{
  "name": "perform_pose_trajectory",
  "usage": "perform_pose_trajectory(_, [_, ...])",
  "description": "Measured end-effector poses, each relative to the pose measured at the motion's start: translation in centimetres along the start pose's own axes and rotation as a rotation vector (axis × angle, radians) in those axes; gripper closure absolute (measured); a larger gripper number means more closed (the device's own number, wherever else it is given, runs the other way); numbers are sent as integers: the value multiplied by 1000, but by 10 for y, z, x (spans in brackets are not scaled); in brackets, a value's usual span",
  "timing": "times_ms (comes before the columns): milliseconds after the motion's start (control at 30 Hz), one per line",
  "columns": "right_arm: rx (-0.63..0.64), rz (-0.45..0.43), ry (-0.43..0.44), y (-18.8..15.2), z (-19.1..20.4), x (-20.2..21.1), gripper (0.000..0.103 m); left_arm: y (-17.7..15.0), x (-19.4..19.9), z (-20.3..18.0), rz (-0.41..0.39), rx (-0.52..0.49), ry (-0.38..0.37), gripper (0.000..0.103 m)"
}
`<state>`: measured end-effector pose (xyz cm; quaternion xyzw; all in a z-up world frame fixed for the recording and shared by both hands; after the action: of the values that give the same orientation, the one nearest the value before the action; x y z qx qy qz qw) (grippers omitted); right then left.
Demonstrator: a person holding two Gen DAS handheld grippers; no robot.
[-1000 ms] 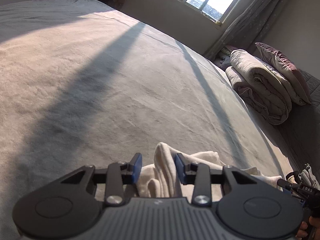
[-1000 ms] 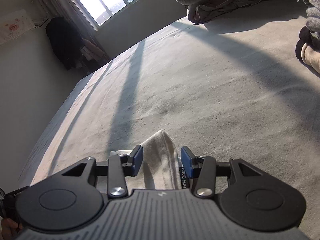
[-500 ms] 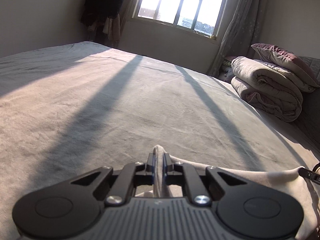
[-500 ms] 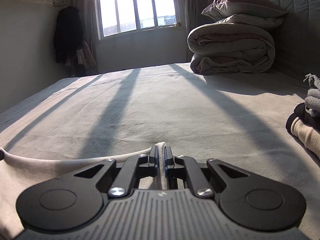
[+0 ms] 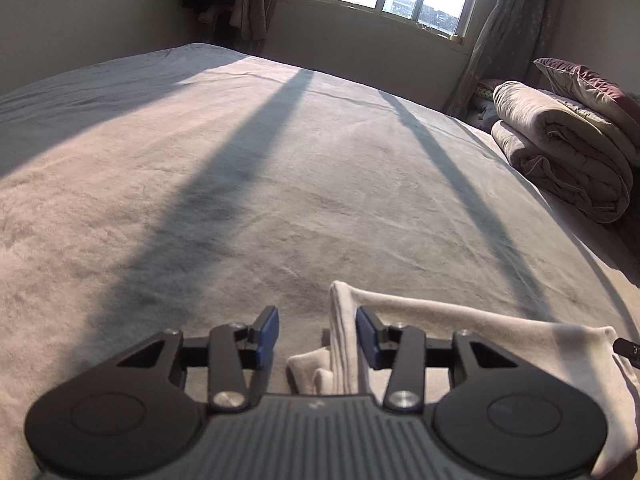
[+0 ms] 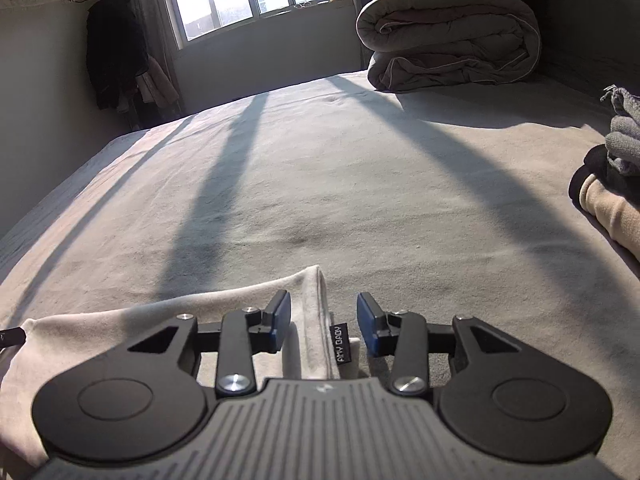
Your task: Fold clothes
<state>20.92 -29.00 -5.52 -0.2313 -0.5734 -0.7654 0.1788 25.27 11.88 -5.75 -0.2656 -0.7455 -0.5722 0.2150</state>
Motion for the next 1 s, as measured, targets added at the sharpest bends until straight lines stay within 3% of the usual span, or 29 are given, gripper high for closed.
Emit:
perform_pose_trajectory(133, [-67, 27, 14, -2, -11, 26, 57, -6, 23, 10, 54, 84, -15, 45])
perform_pose_trajectory(267, [-168, 56, 46, -11, -20, 54, 56, -15, 45, 21, 141, 218, -41, 44])
perform_pose_trajectory(400, [-258, 74, 75, -25, -21, 77, 53, -31, 63, 32, 209, 371, -139, 42])
perform_pose_trajectory(533, [-352, 99, 106, -42, -21, 91, 50, -52, 72, 38, 274, 466, -164, 41])
perform_pose_trajectory(633, [-442, 120, 130, -56, -20, 95, 50, -73, 71, 38, 312, 573, -250, 42])
perform_pose_trajectory(833, [-582, 131, 204, -79, -12, 87, 50, -86, 58, 32, 206, 711, -331, 43])
perform_pose_trajectory(1000, [-676, 83, 243, -73, -20, 71, 50, -86, 42, 35, 129, 780, -366, 45])
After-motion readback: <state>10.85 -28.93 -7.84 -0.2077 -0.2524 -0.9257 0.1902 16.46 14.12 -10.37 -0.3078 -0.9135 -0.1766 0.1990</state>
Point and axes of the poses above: each gripper's, at about its wrist camera, not at the fingertips, and x roughly against the way its jaws point, z to its left, y to its top, the point moved 2 cm from there along -x, roughly the way its jaws point, and after that the axes turned 2 degrees about -y, right-handed, at the moved point
